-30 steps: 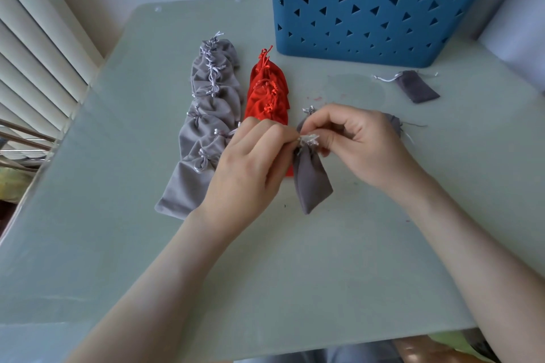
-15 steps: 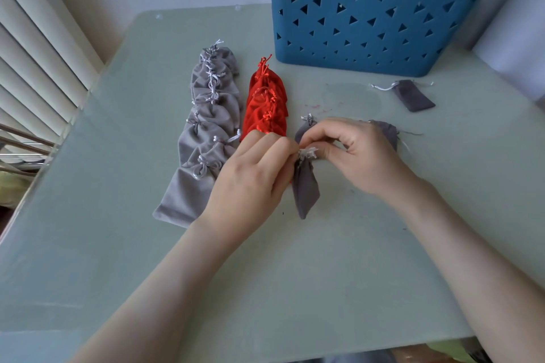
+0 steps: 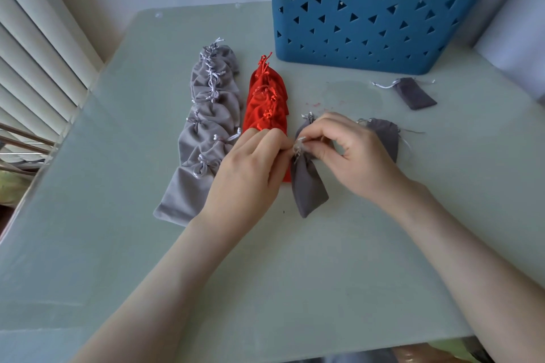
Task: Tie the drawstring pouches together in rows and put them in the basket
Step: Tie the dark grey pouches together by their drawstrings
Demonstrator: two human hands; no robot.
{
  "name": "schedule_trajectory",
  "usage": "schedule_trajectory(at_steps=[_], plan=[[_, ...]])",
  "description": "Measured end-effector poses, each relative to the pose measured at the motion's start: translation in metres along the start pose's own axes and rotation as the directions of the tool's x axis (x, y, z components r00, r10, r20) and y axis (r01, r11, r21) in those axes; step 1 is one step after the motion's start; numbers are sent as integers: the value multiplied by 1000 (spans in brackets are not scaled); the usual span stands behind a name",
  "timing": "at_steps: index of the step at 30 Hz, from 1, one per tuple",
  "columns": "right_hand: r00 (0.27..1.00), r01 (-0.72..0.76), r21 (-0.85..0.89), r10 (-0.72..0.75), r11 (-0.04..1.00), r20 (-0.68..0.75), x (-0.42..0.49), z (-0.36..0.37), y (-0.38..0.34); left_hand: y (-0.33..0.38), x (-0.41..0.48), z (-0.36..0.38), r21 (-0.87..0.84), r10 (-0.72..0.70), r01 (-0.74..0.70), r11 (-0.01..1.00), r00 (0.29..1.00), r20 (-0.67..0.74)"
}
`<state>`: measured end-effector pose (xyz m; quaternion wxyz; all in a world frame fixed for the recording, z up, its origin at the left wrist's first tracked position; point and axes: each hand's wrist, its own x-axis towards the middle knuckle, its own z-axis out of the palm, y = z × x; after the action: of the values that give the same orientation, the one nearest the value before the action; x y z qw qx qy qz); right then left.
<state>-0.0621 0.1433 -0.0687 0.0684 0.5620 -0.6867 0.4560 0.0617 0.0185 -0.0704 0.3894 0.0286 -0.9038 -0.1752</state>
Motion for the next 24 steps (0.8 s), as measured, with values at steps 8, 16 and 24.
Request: schedule_trajectory(at_steps=[8, 16, 24], plan=[[993, -91, 91, 84, 992, 83, 1, -3, -6, -3, 0, 3, -5, 12, -12, 1000, 1000, 4], [974, -225, 326, 203, 918, 103, 3, 0, -11, 9, 2, -1, -296, -417, 394, 870, 909, -17], [972, -233, 299, 227, 925, 55, 2, 3, -12, 15, 1, 3, -307, -404, 357, 882, 909, -106]])
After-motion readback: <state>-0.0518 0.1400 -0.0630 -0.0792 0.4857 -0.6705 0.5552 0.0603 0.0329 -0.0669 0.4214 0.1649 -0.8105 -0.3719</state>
